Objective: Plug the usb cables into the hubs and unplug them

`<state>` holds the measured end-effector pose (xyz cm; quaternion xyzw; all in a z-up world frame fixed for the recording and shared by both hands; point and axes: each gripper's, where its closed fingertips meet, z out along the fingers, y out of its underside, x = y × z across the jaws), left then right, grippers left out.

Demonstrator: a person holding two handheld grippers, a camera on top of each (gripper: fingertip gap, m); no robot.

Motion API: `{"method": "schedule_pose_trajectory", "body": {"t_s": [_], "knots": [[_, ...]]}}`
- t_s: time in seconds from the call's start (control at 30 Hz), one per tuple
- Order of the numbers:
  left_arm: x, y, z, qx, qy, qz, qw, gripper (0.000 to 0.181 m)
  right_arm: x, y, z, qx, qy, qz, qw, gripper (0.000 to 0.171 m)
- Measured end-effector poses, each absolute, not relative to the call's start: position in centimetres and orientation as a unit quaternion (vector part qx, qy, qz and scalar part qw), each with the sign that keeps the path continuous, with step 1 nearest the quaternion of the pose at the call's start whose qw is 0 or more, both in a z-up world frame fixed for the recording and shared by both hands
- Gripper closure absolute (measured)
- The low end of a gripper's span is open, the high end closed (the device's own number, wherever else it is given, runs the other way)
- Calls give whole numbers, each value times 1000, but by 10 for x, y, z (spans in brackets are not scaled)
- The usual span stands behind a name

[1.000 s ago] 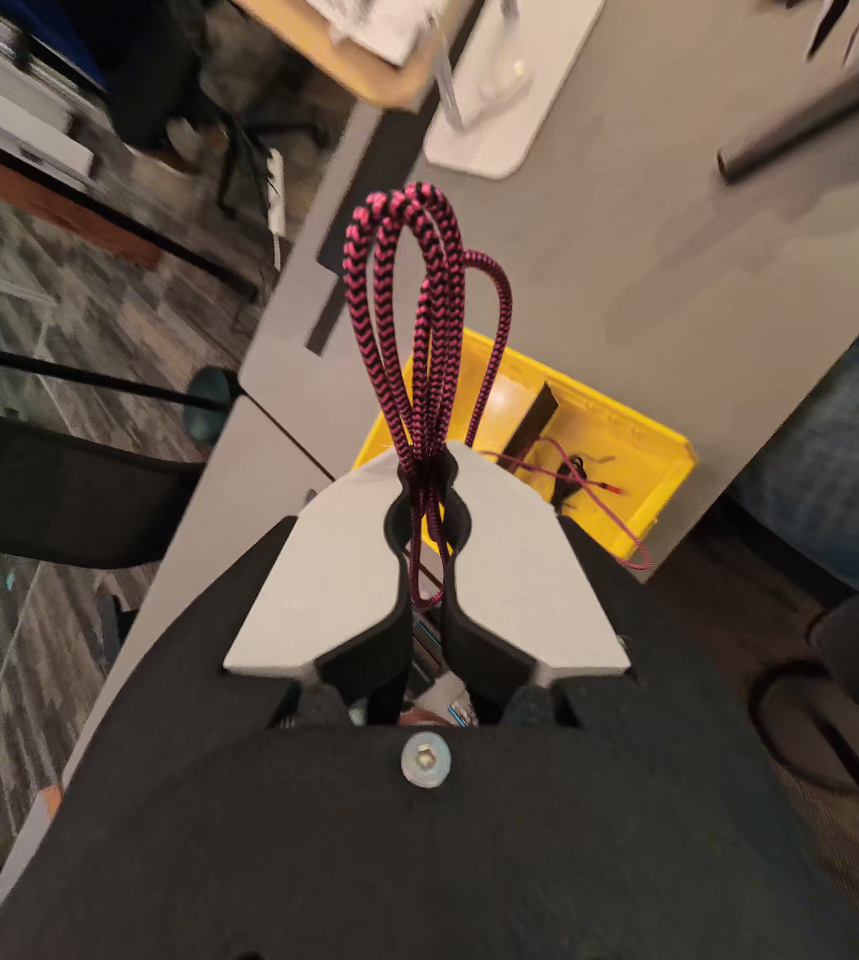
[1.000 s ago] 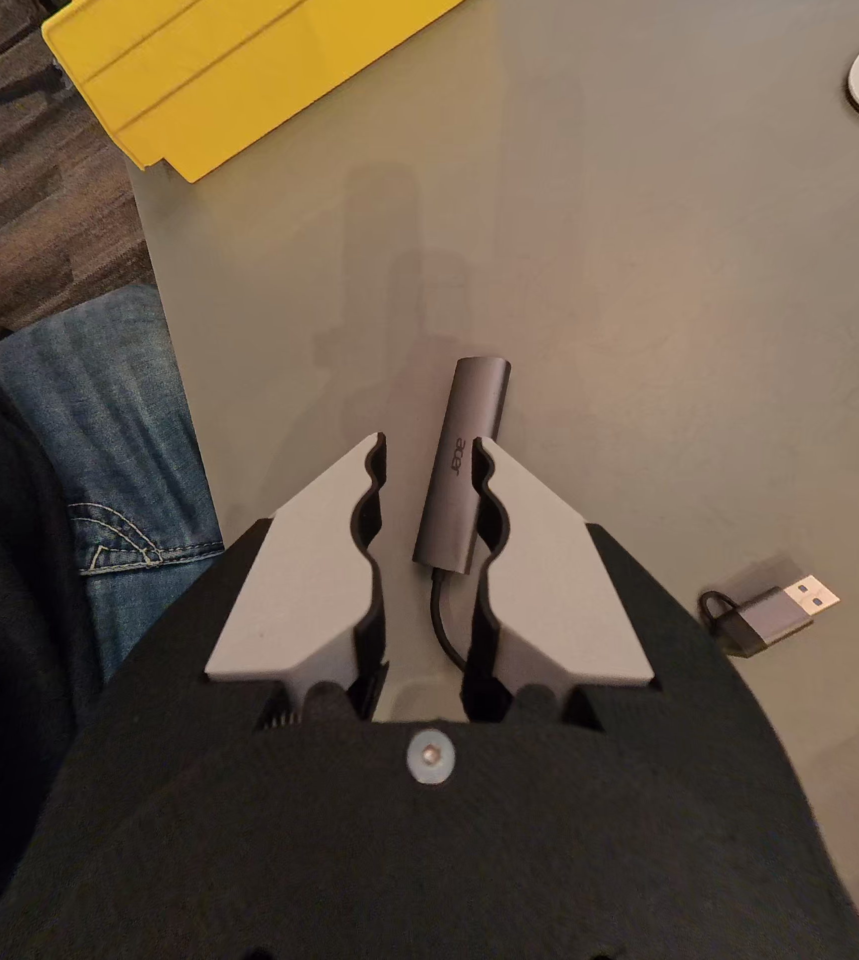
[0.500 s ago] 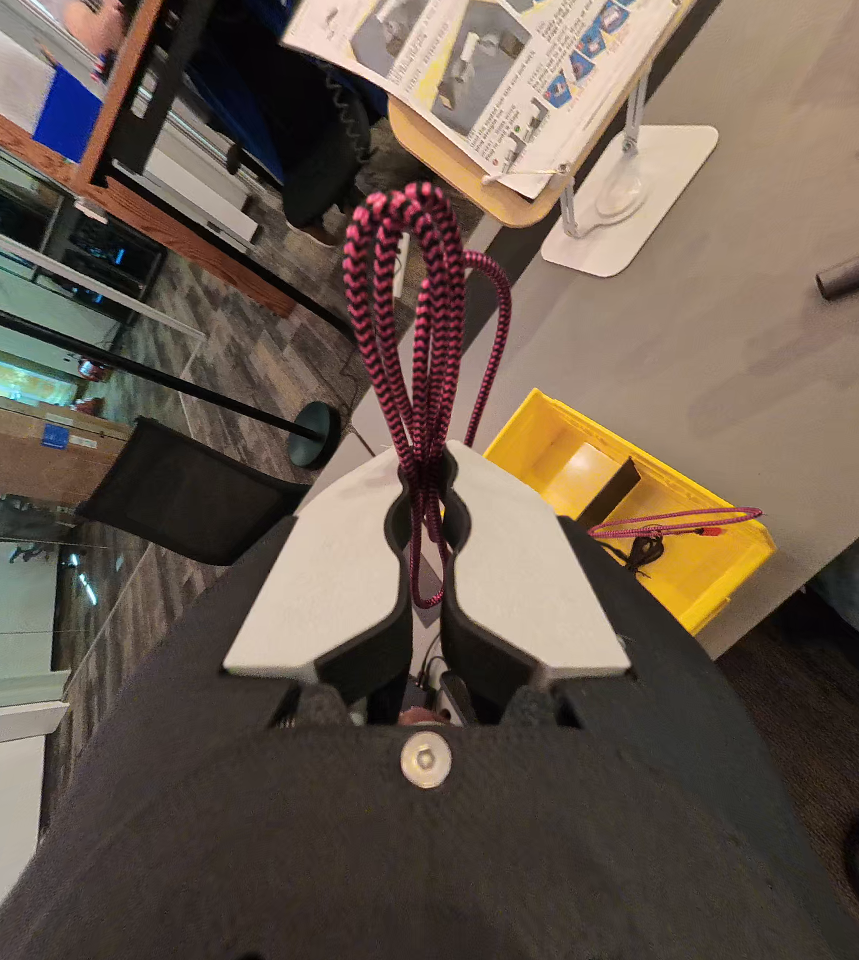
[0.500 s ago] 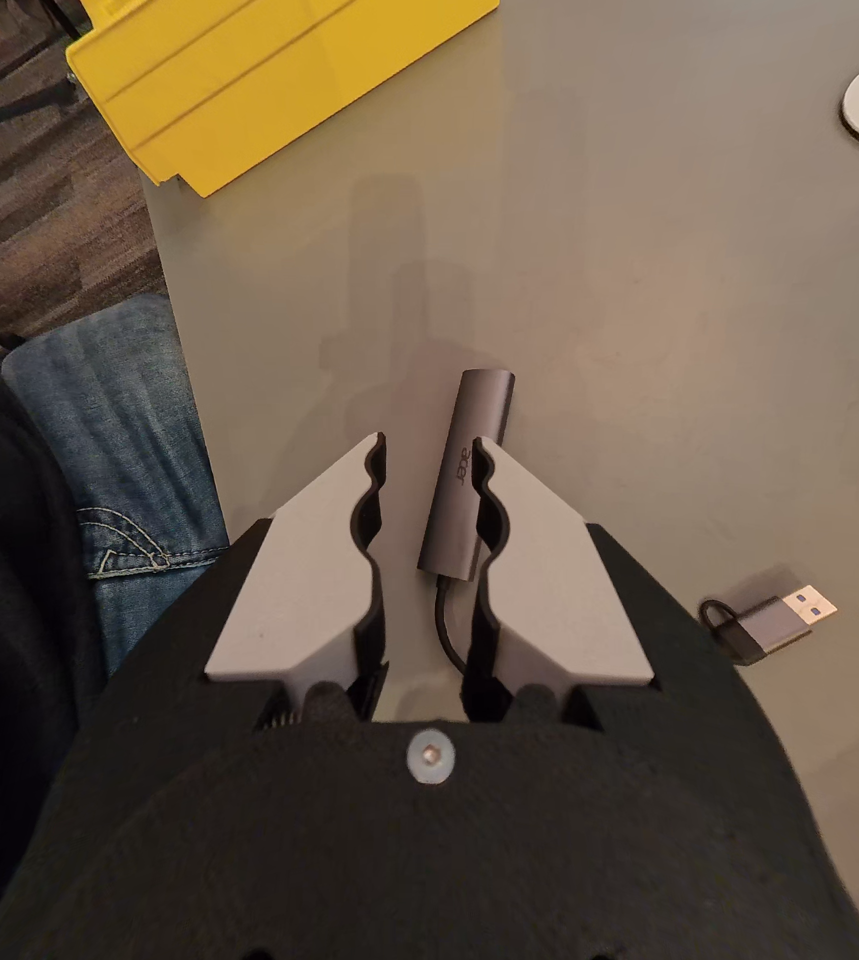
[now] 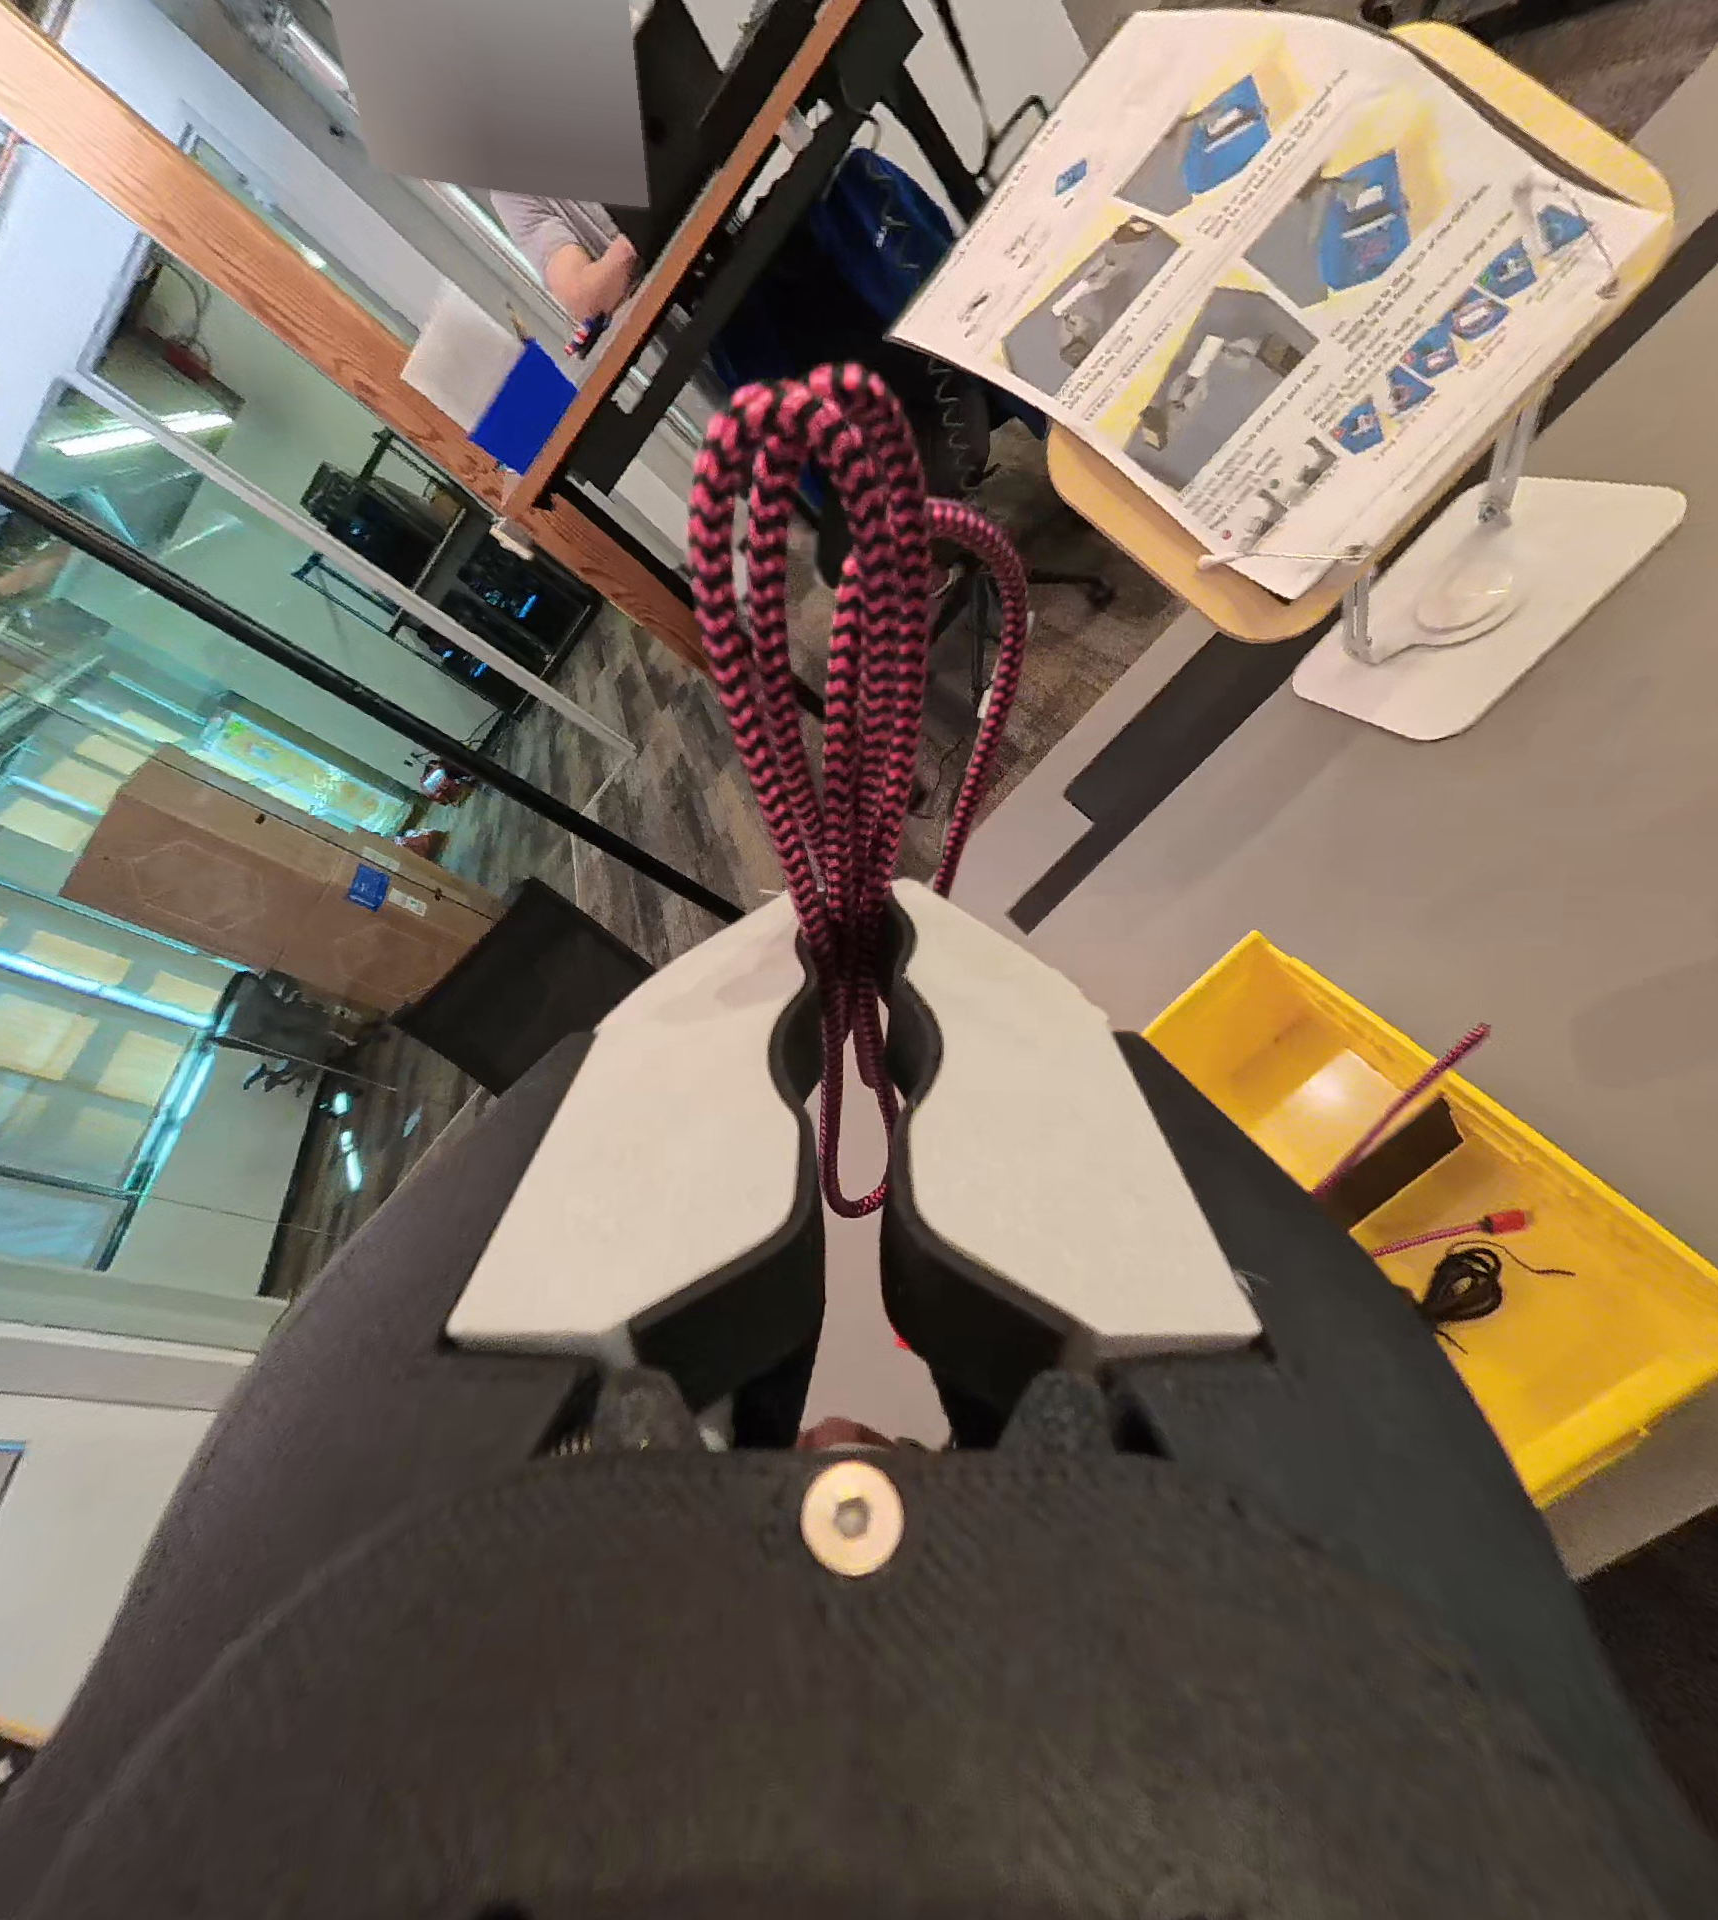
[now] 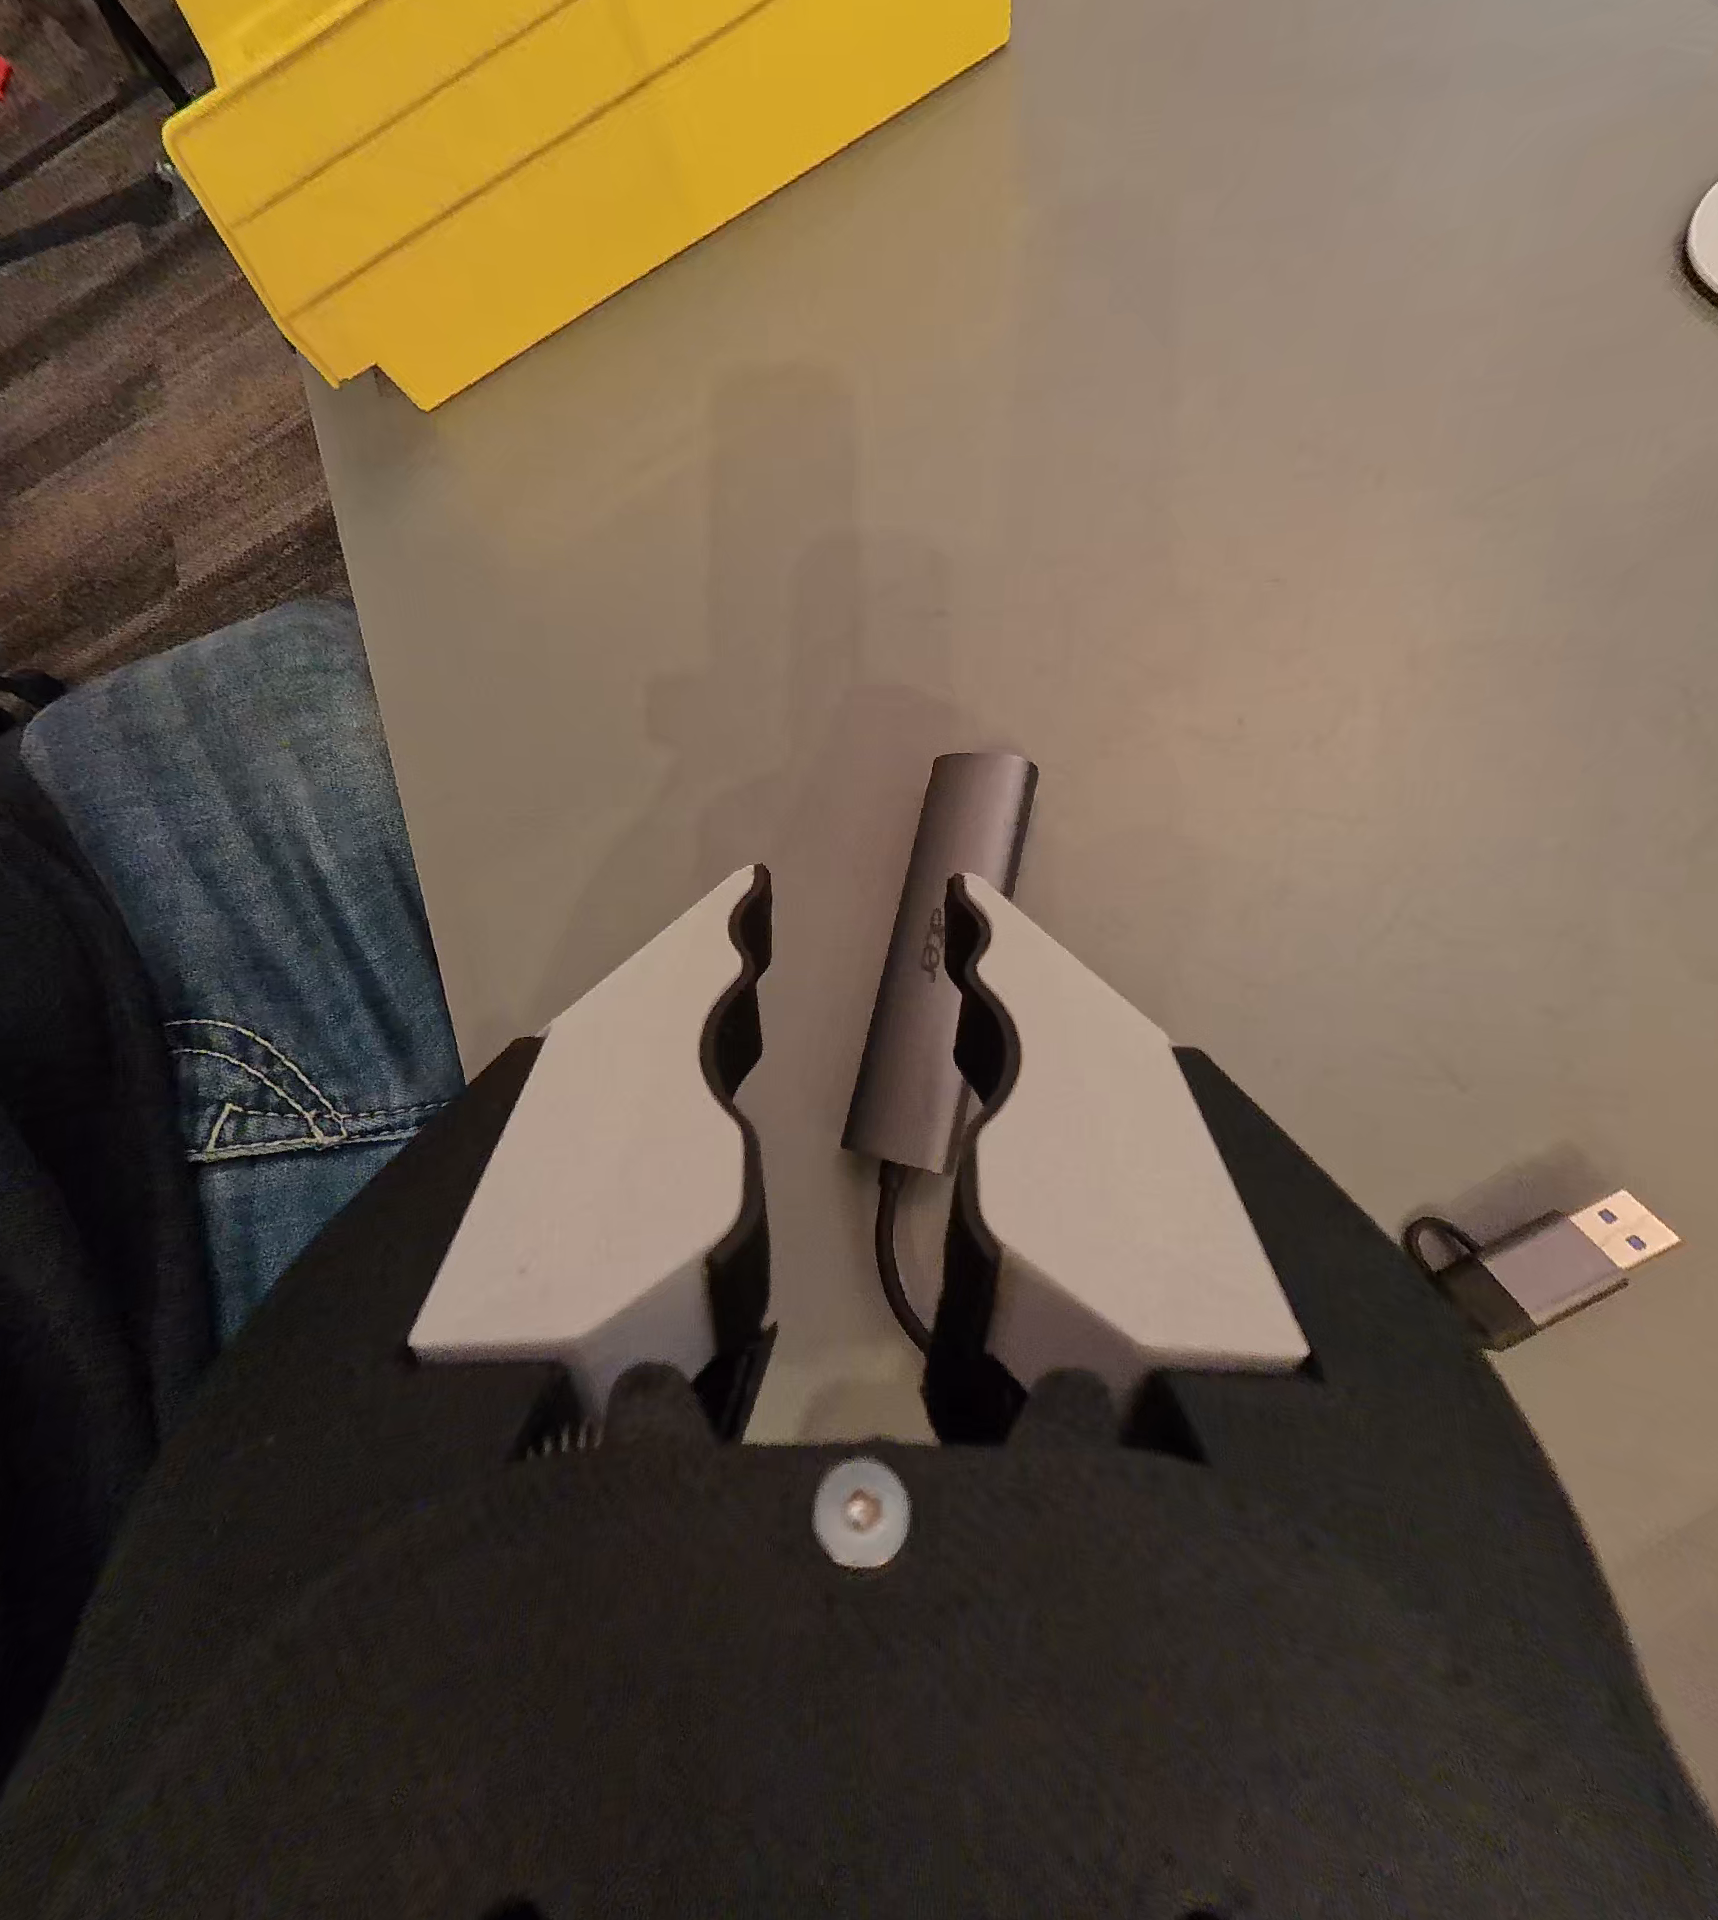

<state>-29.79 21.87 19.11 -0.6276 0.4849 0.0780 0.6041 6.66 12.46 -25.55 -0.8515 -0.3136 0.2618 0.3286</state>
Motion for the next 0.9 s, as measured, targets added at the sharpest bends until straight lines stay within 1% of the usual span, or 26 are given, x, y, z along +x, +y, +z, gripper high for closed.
{"method": "schedule_pose_trajectory", "body": {"t_s": [0.13,0.2,0.33,0.43,0.47,0.53,0.6,0.67,0.9], "knots": [[-295,222,197,-621,482,102,609,175,65,123,-254,-850,-316,262,329,140],[-293,224,188,-628,488,104,597,175,65,123,-253,-849,-317,262,331,139],[-286,229,139,-655,514,96,545,175,60,124,-246,-842,-324,267,339,138],[-271,223,102,-670,533,20,517,175,51,125,-243,-837,-339,266,337,138],[-272,225,92,-676,534,27,507,175,49,125,-242,-836,-343,265,336,138],[-273,226,77,-682,539,33,493,175,44,126,-240,-833,-349,265,336,138],[-269,223,66,-690,541,-4,480,175,43,127,-238,-832,-350,265,338,138],[-276,229,45,-710,537,-12,455,175,41,128,-237,-831,-349,268,341,138],[-320,263,-76,-801,475,-86,354,175,43,123,-241,-834,-348,268,335,138]]}}
